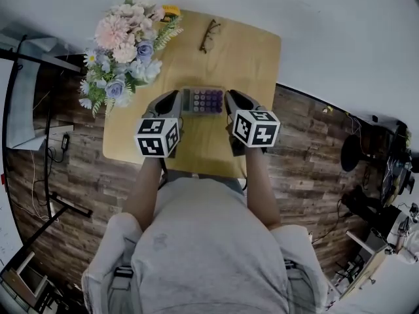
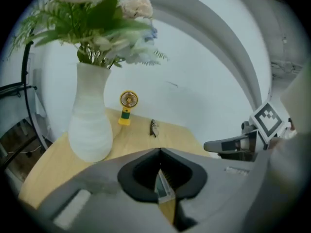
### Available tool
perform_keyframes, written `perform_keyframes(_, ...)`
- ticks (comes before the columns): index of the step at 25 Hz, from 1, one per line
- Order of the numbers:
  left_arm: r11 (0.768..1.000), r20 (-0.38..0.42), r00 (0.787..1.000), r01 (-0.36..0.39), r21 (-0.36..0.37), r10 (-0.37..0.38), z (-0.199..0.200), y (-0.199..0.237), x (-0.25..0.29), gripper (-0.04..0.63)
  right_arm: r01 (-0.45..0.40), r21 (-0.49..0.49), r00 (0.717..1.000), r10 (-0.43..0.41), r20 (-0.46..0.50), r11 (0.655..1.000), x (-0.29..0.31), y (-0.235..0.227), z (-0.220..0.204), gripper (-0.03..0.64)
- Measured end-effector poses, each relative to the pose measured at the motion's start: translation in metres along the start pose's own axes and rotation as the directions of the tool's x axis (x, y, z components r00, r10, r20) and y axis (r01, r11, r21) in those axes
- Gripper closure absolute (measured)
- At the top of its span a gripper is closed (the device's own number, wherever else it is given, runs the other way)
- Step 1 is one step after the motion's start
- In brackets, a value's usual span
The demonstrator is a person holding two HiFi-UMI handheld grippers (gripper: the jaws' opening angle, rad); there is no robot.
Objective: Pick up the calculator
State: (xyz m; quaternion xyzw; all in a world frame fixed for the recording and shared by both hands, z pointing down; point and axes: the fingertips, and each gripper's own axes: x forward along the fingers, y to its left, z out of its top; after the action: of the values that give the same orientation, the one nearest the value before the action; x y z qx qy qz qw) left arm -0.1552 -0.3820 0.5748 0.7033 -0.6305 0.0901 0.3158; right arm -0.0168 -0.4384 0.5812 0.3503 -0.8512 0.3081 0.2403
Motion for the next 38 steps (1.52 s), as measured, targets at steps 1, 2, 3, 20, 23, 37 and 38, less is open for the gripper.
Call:
perform_keyframes(1,1.000,-0.022,1.000,-0.004,-0.009,0.004,-0.007,0.003,0.003,0.589,-0.005,0.011,1.000,0.005,-0.020,1.000,0.004,-0.001,-0.006,0.569)
perform_keyframes(2,1.000,-0.041,0.999,-0.009,-0.017,0.008,-0.013,0.005,0.006,0.589,-0.009,0.020,0.999,0.010,-0.040,1.000,0.008,-0.002,-0.011,0.561)
perform_keyframes(3,1.000,-0.057,0.998,-0.013,-0.025,0.012,-0.018,0.007,0.008,0.589,-0.010,0.027,0.998,0.012,-0.059,1.000,0.012,-0.004,-0.016,0.550)
perform_keyframes(20,0.987,-0.266,0.964,-0.016,-0.158,-0.027,-0.073,0.015,0.047,0.370,-0.041,0.143,0.971,0.073,-0.229,0.989,0.050,-0.017,-0.063,0.368)
perform_keyframes(23,0.984,-0.286,0.957,-0.013,-0.176,-0.038,-0.079,0.013,0.052,0.355,-0.053,0.160,0.966,0.091,-0.241,0.986,0.053,-0.016,-0.069,0.363)
perform_keyframes(37,0.985,-0.296,0.953,0.014,-0.172,-0.065,-0.080,0.005,0.054,0.391,-0.087,0.189,0.963,0.131,-0.237,0.978,0.056,-0.009,-0.074,0.396)
perform_keyframes(38,0.988,-0.292,0.955,0.015,-0.156,-0.061,-0.078,0.004,0.053,0.391,-0.088,0.175,0.965,0.127,-0.227,0.981,0.054,-0.007,-0.071,0.396)
